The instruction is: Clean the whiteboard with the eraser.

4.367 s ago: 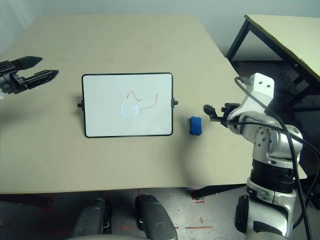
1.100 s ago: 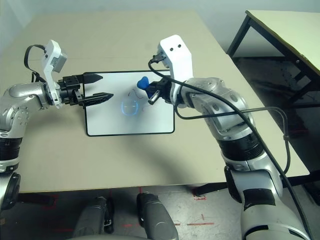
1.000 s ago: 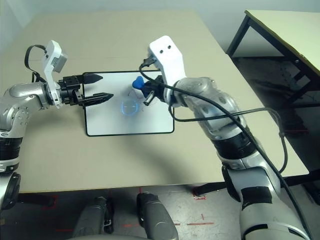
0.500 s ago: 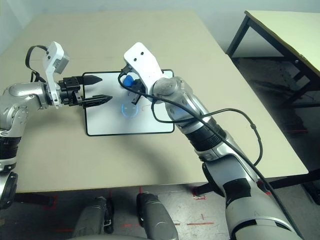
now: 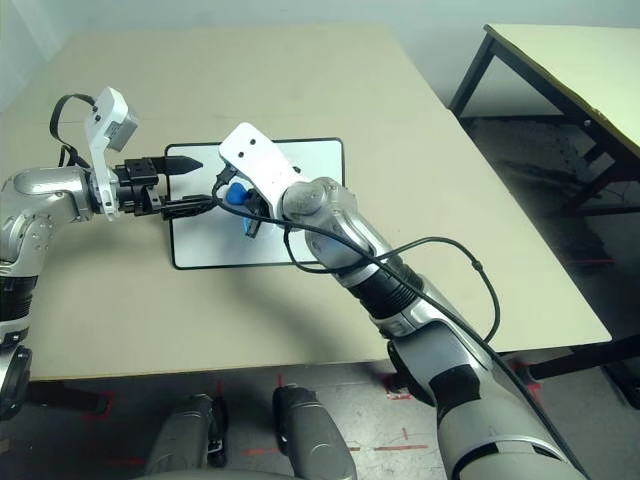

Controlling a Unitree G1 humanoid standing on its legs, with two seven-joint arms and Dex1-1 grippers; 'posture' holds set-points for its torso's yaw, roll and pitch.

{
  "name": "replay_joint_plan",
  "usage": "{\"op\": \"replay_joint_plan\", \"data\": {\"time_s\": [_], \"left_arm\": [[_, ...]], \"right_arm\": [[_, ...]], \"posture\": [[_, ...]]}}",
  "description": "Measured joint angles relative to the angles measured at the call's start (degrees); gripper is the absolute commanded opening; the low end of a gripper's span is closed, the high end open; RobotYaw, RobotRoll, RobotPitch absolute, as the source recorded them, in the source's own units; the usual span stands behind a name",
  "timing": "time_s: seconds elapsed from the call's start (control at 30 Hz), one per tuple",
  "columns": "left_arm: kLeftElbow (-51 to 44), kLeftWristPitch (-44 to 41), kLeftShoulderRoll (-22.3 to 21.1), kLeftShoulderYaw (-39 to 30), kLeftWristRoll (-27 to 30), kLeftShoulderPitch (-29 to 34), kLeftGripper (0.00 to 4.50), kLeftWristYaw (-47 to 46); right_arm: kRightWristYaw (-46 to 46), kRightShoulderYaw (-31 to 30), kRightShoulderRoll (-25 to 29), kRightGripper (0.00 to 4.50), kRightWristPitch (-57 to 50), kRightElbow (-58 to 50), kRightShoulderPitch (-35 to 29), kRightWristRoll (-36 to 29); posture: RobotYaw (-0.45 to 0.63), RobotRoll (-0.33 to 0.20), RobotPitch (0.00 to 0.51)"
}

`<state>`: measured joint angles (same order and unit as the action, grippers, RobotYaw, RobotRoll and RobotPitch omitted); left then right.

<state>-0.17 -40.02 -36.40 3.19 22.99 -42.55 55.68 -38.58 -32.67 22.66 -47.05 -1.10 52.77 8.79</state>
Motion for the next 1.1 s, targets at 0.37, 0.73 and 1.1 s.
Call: {"op": "replay_joint_plan", "data": {"time_s": [0.37,0.73,1.1], "left_arm": [[-1.1,-0.6,0.1,0.0,0.1,0.2,4.50,0.1],[-1.1,-1.1,0.7,0.1,0.1,0.2,4.50,0.1],[-1.2,-1.2,0.9,0.3,0.1,0.2,4.50,0.1]], "right_arm": [[2.3,4.7,0.3,0.10,0.2,3.8,3.3,2.2],[1.9,5.0,0.8,0.06,-2.0,-1.9,-0.6,2.9],[0.2,3.8,1.8,0.06,-2.9,-5.5,-6.3,3.2]], "posture": [[-0.12,0.000,0.146],[-0.11,0.000,0.154],[-0.12,0.000,0.158]]}}
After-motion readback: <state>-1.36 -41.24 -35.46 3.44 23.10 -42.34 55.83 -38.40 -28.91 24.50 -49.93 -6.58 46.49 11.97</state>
